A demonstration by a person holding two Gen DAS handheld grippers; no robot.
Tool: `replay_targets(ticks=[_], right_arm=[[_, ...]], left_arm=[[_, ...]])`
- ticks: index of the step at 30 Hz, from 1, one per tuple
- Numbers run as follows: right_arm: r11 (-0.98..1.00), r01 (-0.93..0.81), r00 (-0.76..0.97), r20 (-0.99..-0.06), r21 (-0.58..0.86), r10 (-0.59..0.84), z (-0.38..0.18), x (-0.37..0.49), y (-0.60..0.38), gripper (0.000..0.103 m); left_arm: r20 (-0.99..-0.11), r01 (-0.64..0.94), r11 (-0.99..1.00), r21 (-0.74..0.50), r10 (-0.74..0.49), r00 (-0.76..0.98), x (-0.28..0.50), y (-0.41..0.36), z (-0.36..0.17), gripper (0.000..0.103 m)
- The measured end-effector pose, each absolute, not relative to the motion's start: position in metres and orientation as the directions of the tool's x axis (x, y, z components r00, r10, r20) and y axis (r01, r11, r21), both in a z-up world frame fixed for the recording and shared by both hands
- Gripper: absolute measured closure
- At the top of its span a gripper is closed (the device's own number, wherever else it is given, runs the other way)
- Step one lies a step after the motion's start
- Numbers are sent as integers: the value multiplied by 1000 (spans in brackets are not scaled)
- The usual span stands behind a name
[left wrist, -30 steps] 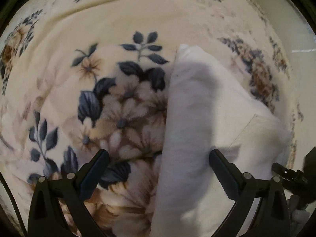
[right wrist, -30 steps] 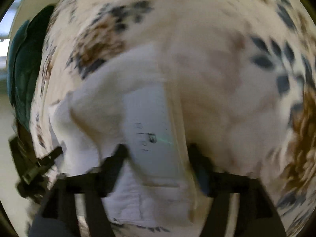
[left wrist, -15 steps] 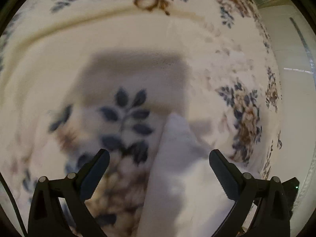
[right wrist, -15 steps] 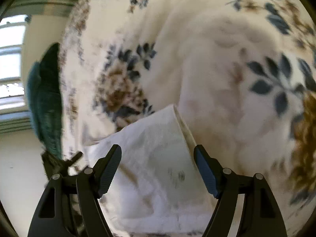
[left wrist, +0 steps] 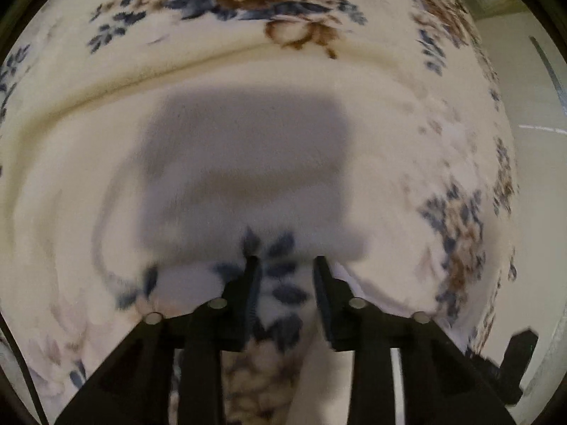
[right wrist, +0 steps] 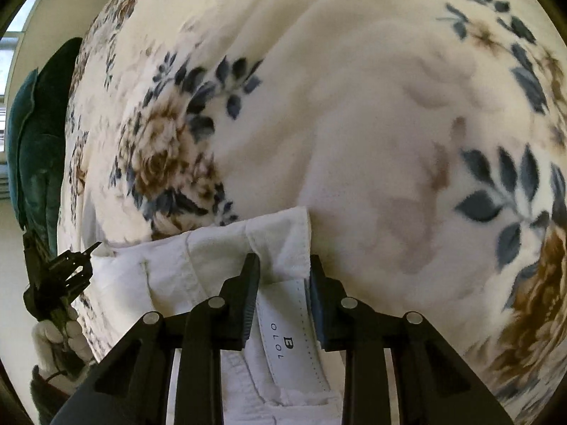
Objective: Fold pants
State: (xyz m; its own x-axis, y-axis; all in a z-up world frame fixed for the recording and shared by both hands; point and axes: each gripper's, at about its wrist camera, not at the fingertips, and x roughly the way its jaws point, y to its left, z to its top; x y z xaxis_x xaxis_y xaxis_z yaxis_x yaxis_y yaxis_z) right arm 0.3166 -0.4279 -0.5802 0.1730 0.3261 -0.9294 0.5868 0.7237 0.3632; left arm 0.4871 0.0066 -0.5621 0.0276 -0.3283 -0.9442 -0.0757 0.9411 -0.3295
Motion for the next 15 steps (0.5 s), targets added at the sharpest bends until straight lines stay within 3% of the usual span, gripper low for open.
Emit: replay_targets(ticks=[1,2,3,4,5,10,15], right_arm=[[718,588,174,-925,372,337,-578,317,-430,62],[710,590,182,-920,384,347,-574,314,-433,54],[707,587,197,-917,393,346,-567,309,-436,35],[706,584,215,-915,401,341,-560,304,-438,21],[705,567,262,-904,427,337,-548,295,-440,19],[713,497,294,-869,495,398,-533,264,-432,14],[642,514,134,-793,569,595,-601,245,-408,14]], left_arm=[[-939,-59,937,-344,-342,47,480,7,-553,53],[-932,-45,932,-360,-356,69,471,7,-544,36],[-919,-35,921,-389,-385,89,460,8,-535,19],[-906,-36,908,-418,-414,94,449,10,-528,12],[-892,-39,894,-446,-441,98,442,10,-524,5],[-817,-70,815,-575,-570,80,384,9,-525,1],[-818,-128,823,-554,-566,-99,349,-10,-583,1]])
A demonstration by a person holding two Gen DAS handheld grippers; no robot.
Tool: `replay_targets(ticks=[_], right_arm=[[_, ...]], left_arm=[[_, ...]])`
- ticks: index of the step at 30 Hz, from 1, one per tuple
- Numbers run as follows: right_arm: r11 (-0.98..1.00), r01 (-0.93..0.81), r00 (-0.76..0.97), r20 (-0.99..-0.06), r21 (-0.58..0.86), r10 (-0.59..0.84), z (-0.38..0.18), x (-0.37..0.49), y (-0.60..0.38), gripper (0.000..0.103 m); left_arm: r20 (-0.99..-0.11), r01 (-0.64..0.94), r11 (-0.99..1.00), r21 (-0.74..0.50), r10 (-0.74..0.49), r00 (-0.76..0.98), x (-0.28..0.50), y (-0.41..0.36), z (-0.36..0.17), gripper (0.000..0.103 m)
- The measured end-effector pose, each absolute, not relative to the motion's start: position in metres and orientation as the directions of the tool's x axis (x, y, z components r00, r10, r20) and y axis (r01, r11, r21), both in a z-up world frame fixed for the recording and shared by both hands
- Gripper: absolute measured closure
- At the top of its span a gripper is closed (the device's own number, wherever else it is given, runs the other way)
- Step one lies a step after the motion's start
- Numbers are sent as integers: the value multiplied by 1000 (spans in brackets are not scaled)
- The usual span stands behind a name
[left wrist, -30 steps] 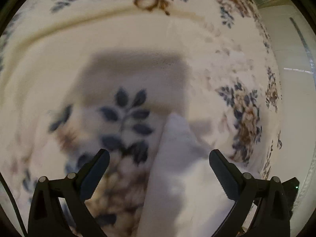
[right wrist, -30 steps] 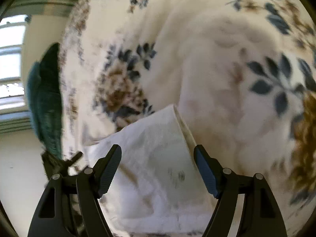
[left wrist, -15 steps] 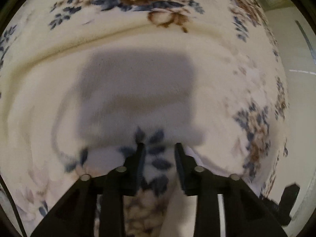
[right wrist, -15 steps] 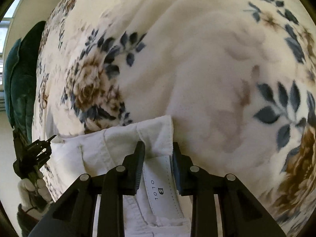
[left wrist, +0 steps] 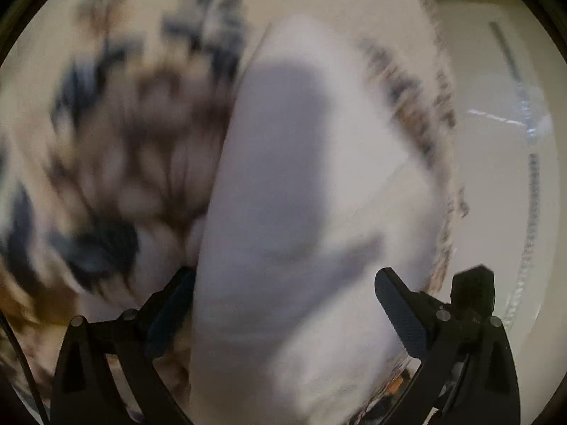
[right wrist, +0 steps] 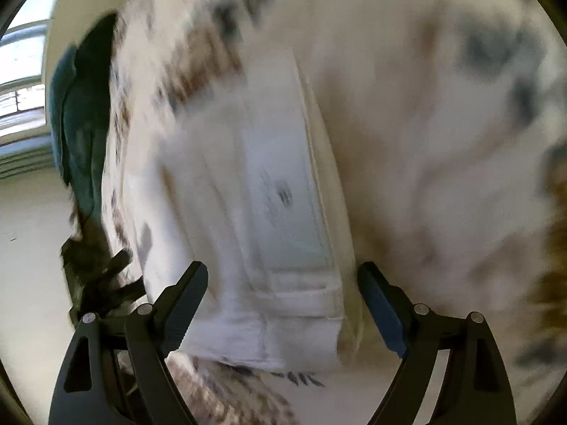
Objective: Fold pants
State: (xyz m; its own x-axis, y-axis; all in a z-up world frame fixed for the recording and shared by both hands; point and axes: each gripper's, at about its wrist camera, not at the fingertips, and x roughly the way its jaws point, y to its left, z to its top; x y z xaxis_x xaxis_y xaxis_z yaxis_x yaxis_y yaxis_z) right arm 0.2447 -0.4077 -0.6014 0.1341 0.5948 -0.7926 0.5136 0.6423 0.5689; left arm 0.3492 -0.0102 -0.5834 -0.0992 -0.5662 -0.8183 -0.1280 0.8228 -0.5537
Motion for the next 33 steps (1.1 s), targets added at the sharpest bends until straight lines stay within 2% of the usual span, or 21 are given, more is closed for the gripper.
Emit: replay_targets(ticks=[4,7,8,10,13,14,15,16,18,19,21,27,33], right_arm=[[610,481,160,-748,630,645,-629,243,-403,10],[484,441,227,-616,756,754,-629,242,-404,11],[425,404,232,-540,810,809,-626,243,-398,11],[427,349,191,-509,834,840,-623,246,-387,11],[532,346,100,-594,773,798,-637,253,-373,11],[547,355,82,-608,758,790,-644,257,-368,11],[561,355,74,-620,748,781,-647,260,-364,12],[578,355,70,-637,735,767,-645,264,-360,20],[609,344,73,-667,715,742,-637,266,-356,50],[627,336,75,-684,703,726,-632,270,-353,57],[667,292,89,-714,685,694,-617,269,-344,62],[690,219,134,-721,690,680,-572,270,-315,69],[690,131,144,-702,712,697,-510,294,-258,70]], left_arm=[[-816,-123,819,-561,-572,-89,351,-11,-588,1],[-806,-122,811,-571,-583,-101,357,-11,-587,1],[-803,-106,810,-577,-586,-106,359,-13,-584,1],[-806,-72,813,-577,-582,-109,362,-20,-580,1],[-823,-29,830,-557,-556,-116,361,-30,-578,2],[-829,-18,835,-549,-548,-112,361,-34,-577,6],[-839,-5,844,-537,-534,-107,361,-39,-576,15],[-849,8,852,-523,-520,-99,360,-40,-574,21],[-860,35,861,-507,-504,-78,362,-44,-567,44],[-860,44,860,-509,-505,-71,360,-41,-565,48],[-860,60,858,-510,-508,-53,357,-40,-554,58],[-861,96,857,-506,-509,7,366,-19,-519,61],[-860,83,863,-498,-504,81,378,56,-475,61]])
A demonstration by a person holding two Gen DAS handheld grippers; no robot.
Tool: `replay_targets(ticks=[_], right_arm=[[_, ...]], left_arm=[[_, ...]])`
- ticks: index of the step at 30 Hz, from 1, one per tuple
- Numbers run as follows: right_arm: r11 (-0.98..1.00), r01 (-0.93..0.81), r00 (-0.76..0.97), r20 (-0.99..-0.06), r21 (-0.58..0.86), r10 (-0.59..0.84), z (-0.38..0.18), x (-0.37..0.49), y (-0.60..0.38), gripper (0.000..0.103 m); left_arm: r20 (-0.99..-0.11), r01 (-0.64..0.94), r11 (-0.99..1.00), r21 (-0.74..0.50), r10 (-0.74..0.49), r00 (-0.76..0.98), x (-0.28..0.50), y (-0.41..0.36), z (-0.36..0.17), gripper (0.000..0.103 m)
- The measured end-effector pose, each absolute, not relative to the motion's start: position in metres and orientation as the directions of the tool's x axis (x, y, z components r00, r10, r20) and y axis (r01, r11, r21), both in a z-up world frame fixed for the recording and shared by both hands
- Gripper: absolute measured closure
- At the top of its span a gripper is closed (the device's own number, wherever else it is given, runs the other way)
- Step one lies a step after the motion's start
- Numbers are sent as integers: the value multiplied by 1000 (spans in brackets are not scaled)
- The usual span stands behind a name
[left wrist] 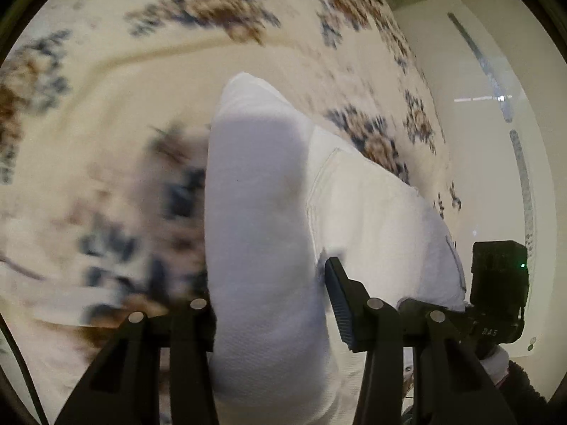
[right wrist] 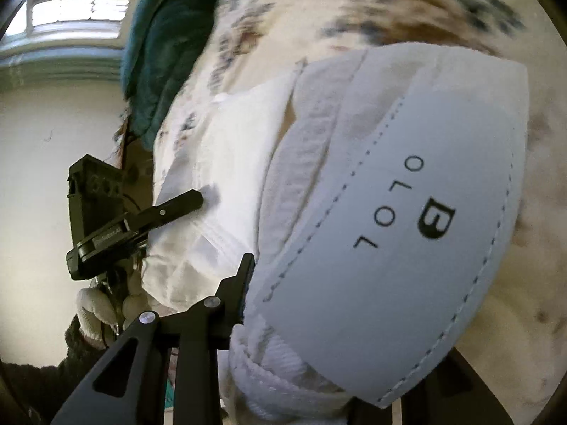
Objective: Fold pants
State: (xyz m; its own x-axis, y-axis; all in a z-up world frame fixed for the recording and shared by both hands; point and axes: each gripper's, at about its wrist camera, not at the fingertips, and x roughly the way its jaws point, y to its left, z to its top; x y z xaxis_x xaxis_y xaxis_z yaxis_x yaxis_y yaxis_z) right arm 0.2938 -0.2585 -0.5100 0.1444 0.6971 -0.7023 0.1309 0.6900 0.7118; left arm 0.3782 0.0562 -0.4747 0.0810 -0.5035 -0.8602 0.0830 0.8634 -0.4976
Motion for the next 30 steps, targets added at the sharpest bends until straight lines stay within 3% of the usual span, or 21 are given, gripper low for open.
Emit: replay_targets(ticks=[5,13,22,30], right_arm=[[672,47,133,-672,739,729,-486,328,-173,70],[608,-52,38,-607,792,794,-494,375,-9,70],[647,-72,-105,-651,759,752,-576,377,122,70],[712,-36,-80,-713,701,697,-601,363,128,68]], left_arm=[[-870,17,884,-467,-463,170,386,157,-447,61],[-890,-117,905,-408,-367,269,393,321,-441,61],[-901,-269,865,-425,-374,221,374,444,-536,60],[-864,-278,820,-501,-457,209,364,459,-572,44]])
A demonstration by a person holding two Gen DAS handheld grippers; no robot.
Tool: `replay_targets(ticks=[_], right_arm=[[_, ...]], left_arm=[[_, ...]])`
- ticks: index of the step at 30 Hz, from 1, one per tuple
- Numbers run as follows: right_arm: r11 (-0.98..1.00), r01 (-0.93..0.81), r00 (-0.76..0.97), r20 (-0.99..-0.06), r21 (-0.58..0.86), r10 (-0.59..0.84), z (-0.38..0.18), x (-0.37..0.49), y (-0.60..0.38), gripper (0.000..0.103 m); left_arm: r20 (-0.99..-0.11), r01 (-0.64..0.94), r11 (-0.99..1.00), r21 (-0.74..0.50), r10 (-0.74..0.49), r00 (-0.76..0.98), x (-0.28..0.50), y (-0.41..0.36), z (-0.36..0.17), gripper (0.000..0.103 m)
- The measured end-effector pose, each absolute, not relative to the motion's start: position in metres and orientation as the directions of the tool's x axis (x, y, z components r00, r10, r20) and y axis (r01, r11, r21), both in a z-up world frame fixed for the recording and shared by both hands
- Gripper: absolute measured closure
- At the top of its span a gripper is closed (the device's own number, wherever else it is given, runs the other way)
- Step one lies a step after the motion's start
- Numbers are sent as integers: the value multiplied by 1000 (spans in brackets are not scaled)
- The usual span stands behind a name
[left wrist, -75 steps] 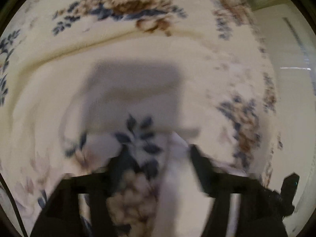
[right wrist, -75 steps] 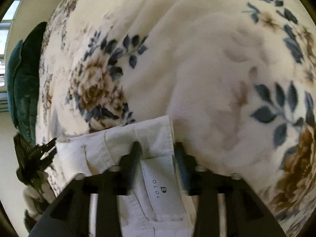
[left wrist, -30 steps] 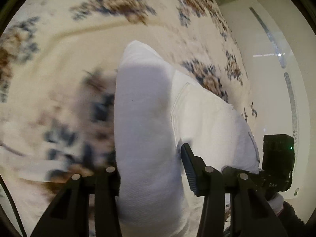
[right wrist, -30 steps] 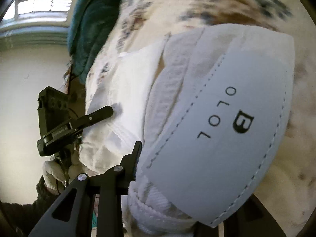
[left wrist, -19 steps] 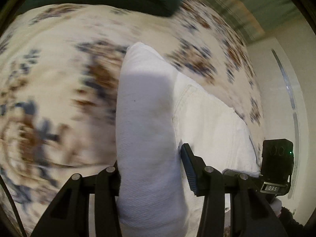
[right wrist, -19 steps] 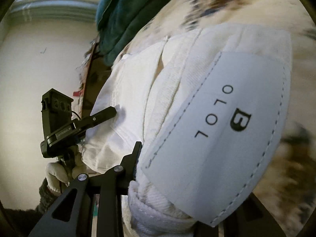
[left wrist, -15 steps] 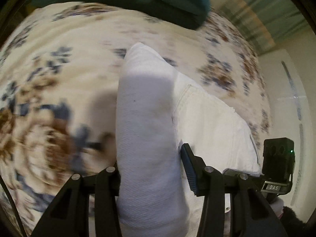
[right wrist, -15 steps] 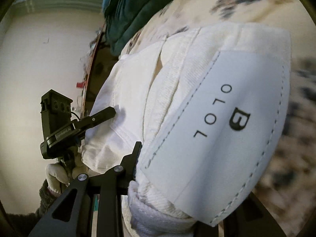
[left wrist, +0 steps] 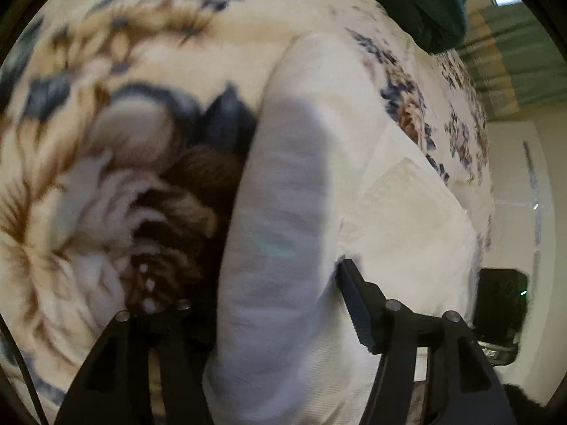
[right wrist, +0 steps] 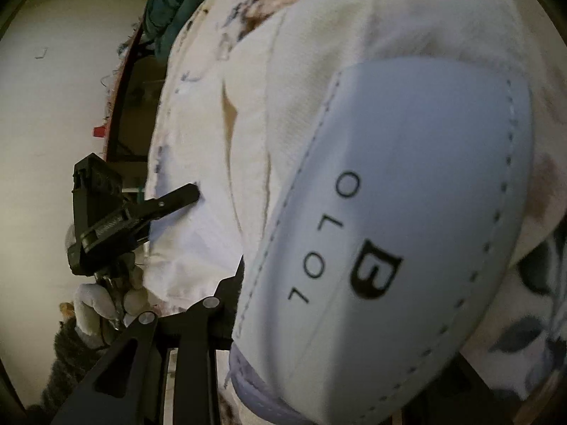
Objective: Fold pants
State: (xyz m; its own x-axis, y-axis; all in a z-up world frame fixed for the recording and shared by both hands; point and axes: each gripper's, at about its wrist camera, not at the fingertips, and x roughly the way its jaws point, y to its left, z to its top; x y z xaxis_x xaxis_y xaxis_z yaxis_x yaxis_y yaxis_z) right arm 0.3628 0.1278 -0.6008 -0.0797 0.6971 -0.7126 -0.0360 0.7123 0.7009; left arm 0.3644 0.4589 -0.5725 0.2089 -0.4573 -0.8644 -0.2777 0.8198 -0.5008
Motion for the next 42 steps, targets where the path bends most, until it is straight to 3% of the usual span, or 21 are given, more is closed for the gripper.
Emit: replay_targets(ticks=[3,6,7,9,12,17,20,22,26,38,42], right_arm=[[724,-2,-91,-721,690,687,-610,364,120,63],[778,-3,-113,-773,628,624,-598,370,126,39],[797,-10,-114,-793,604,599,-591,374,133,24],[834,-28,-102,-831,552,547,-572,370,125,10],[909,-108,-5,-914,403,405,-527,360,113,10],[967,-220,159,-973,132,169,-432,338,105,10],[966,-248,244,-961,67,130,-367,315,92,10],[966,-255,270,-956,41,112,-331,305,92,10],[963,-268,314,-943,18,105,-258,269,72,10],[938,-345,442,-886,-21,142,-80,175,31,5],[934,-357,462,-870,-4,173,-34,152,16,5]], left_arm=[[-889,-284,843,-456,-415,195,364,454,-560,43],[-929,-297,882,-365,-325,178,360,445,-537,42],[-941,-289,898,-331,-289,177,358,440,-527,42],[-964,-274,934,-231,-181,197,349,426,-502,36],[-976,-258,959,-116,-62,209,323,410,-464,19],[-971,-266,963,-50,15,239,282,372,-397,16],[-958,-291,956,-14,70,276,257,348,-348,16],[-946,-297,954,34,126,299,242,333,-313,16],[-925,-311,950,7,125,358,210,310,-244,16],[-857,-329,944,39,200,475,132,243,-105,16],[-848,-339,941,-1,179,499,108,233,-75,7]])
